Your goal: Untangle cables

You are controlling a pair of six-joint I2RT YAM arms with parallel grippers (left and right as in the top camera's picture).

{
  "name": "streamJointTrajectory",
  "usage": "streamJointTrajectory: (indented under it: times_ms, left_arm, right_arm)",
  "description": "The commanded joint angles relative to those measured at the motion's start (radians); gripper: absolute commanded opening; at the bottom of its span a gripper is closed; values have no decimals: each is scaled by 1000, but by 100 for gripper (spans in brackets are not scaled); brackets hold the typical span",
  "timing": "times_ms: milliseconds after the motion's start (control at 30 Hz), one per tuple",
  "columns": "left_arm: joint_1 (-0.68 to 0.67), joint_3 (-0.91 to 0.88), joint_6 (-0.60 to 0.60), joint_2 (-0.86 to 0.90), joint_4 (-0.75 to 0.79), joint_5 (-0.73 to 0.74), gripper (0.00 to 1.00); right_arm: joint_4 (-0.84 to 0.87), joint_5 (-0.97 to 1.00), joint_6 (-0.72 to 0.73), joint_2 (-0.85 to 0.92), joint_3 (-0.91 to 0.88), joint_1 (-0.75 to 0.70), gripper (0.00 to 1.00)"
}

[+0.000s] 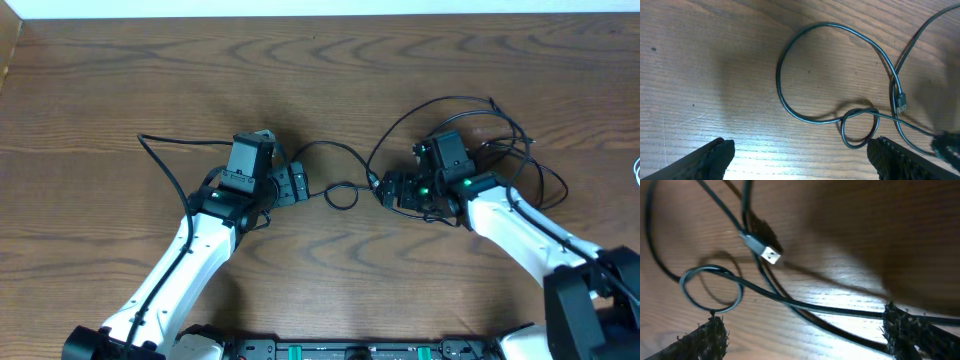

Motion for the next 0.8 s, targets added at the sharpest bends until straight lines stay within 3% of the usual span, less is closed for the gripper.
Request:
streamJointTrajectory:
  times_ms: [0, 267, 367, 533, 767]
  left_arm:
    - [5, -4, -1, 6, 0, -13, 91]
    - [5, -4, -1, 6, 0, -13, 91]
    - [5, -4, -1, 6, 0, -13, 91]
    - [5, -4, -1, 6, 0, -13, 91]
    - [5, -4, -1, 6, 0, -13, 91]
  right_arm:
    - [12, 1, -17, 22, -7, 0, 95]
    - [64, 1, -92, 22, -7, -1, 92]
    - [100, -40, -182, 22, -7, -1, 92]
    - [188, -96, -229, 22, -7, 0, 97]
    - [313, -110, -295, 38, -7, 58, 91]
